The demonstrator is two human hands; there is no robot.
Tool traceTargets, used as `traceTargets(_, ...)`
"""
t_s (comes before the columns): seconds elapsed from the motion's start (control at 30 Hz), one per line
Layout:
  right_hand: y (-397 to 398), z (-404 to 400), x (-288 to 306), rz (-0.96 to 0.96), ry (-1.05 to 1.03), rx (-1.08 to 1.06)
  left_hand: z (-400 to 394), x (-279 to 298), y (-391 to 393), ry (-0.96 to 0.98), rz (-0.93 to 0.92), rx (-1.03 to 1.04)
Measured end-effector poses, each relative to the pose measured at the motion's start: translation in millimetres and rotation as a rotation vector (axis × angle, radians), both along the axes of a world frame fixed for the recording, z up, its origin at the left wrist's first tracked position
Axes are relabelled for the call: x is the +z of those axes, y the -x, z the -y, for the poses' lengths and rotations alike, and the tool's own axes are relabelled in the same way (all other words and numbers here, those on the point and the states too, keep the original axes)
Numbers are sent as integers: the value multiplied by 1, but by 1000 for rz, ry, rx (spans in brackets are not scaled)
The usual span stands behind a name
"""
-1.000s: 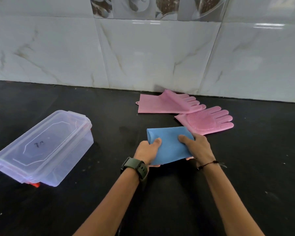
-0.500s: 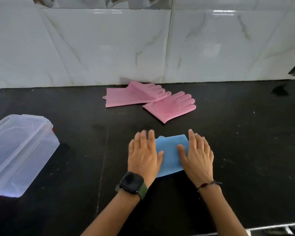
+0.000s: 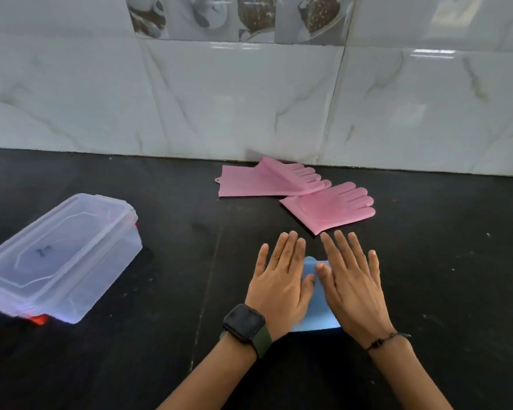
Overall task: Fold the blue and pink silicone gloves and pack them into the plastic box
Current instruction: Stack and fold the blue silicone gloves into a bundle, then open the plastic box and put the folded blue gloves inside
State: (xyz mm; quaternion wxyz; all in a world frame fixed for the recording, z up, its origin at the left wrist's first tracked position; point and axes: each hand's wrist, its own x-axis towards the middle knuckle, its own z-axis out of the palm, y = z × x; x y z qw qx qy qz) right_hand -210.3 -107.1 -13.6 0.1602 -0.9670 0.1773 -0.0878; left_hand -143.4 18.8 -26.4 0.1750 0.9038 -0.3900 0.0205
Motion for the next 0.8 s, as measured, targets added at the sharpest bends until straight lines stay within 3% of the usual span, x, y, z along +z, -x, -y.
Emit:
traceTargets(0.13,-51,-41,31,149,-92,270,-63,38,-33,249,-68,300)
traceTargets(0.3,-160,-136,52,62,-287,560,-188,85,-67,331,-77,849)
traceTargets(0.4,-216,-193,66,5,-295,662,-243,96,-66,388,-73,1054)
traceTargets(0.57,-276,-243,72,-111,-183,668,-280,88,-64,409,-204,1274)
traceTargets(0.8,-296,-255,60,-213,-161,589,-286,72,-78,653,-405,1448)
